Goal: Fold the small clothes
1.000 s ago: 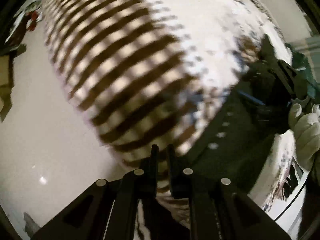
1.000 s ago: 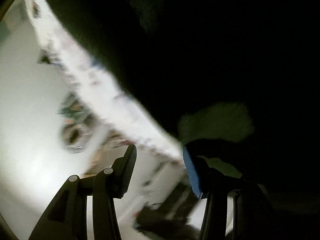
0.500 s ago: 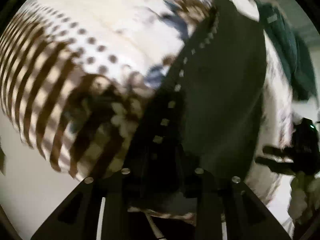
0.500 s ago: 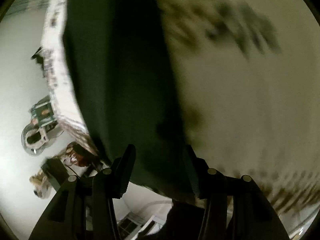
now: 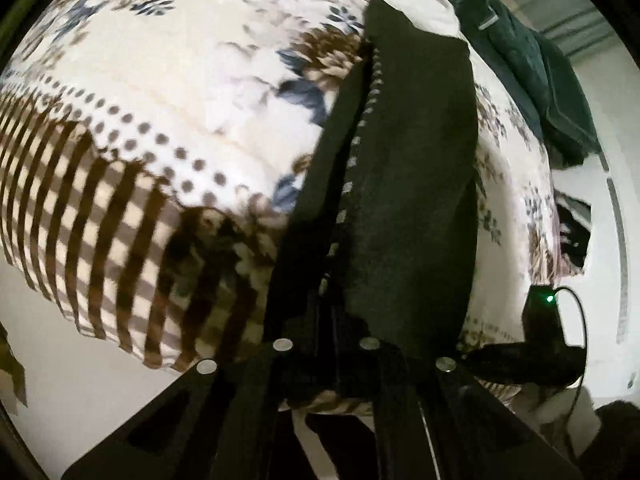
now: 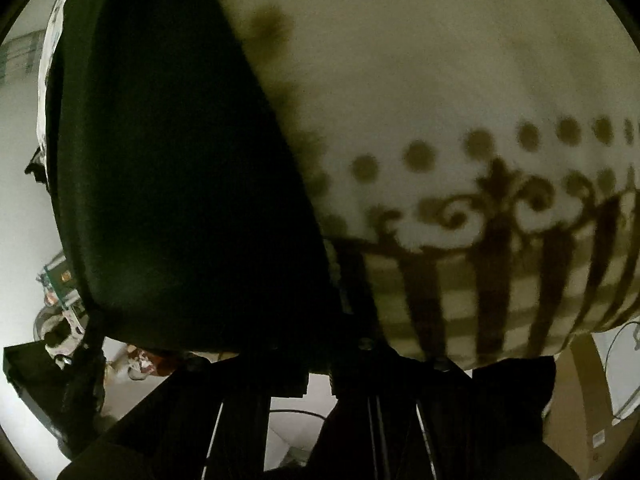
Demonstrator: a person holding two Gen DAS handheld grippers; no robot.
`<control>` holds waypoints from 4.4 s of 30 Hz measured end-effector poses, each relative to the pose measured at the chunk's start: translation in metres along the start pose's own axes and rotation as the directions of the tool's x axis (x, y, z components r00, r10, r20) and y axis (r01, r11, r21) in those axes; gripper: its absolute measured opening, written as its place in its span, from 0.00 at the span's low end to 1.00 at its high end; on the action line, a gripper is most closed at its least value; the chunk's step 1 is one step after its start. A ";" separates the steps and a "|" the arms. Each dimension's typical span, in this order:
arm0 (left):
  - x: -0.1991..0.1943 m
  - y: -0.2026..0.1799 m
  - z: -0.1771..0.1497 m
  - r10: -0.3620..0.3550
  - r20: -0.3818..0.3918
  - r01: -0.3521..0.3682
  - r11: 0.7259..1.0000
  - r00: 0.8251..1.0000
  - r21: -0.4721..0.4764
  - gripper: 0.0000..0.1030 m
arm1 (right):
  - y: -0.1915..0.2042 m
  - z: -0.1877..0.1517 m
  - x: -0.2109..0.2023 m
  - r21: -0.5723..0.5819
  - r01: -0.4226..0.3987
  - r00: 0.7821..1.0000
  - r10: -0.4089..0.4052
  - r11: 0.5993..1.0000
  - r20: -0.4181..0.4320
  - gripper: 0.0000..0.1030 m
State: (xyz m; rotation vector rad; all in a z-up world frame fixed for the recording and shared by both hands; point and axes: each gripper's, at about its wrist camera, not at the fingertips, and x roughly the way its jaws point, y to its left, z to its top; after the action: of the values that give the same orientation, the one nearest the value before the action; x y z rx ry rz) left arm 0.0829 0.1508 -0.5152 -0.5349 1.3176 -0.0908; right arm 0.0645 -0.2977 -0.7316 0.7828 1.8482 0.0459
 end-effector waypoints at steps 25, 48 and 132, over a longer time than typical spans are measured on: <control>0.090 -0.065 0.156 0.052 0.086 -0.067 0.980 0.995 0.188 0.36 | 0.045 0.086 -0.065 -0.048 -0.050 0.979 0.059 0.998 0.198 0.52; 0.079 0.032 0.057 -0.178 -0.220 0.174 0.984 0.959 -0.040 0.55 | -0.016 0.049 -0.030 -0.017 -0.160 0.985 0.158 0.987 -0.072 0.52; 0.128 -0.008 0.146 -0.392 0.216 0.447 0.759 0.894 -0.474 0.80 | 0.137 0.428 -0.164 -0.368 -0.257 0.947 0.308 0.894 0.086 1.00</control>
State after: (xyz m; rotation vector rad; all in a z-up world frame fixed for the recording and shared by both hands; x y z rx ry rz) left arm 0.2550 0.1444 -0.6051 -1.2832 1.0899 -0.0794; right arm 0.5275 -0.4159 -0.7252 0.7723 1.5194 0.4860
